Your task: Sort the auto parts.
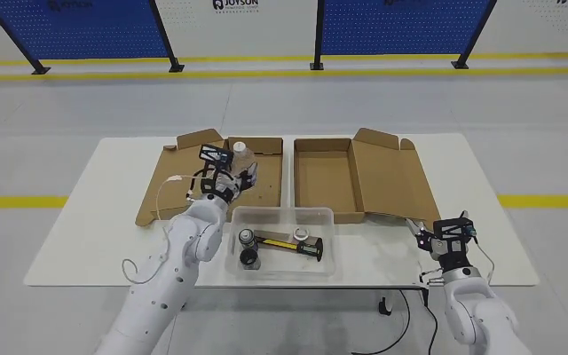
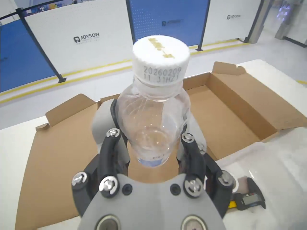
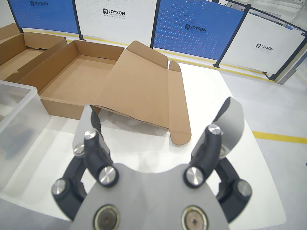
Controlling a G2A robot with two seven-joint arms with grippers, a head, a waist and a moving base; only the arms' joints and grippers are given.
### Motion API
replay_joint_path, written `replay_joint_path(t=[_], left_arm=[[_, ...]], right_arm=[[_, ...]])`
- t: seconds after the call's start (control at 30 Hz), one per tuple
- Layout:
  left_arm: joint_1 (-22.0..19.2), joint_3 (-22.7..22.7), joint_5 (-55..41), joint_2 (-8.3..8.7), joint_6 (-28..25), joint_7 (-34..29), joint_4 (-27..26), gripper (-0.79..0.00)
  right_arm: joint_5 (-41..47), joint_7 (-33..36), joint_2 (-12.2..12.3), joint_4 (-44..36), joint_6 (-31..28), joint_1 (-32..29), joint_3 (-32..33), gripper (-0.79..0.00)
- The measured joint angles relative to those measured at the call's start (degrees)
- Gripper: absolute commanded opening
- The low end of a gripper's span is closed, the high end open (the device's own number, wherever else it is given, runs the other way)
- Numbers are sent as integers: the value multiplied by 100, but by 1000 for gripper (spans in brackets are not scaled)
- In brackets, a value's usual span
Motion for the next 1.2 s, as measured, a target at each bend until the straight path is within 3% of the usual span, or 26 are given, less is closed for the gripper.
replay_joint_path(t=[0.1,0.67,0.87,0.97,1.2], left_arm=[[-147,103,-30,-51,166,15,263,-785],[-115,107,28,-55,84,-30,295,-785],[-446,90,-187,-123,88,-118,456,-785],[-700,181,-217,-185,129,-71,768,-785],[-1379,571,-591,-435,245,223,2121,-785]], right_arm=[[0,0,0,0,0,0,0,0],[0,0,0,0,0,0,0,0],[0,0,0,0,0,0,0,0],[0,0,0,0,0,0,0,0],[0,0,0,0,0,0,0,0]])
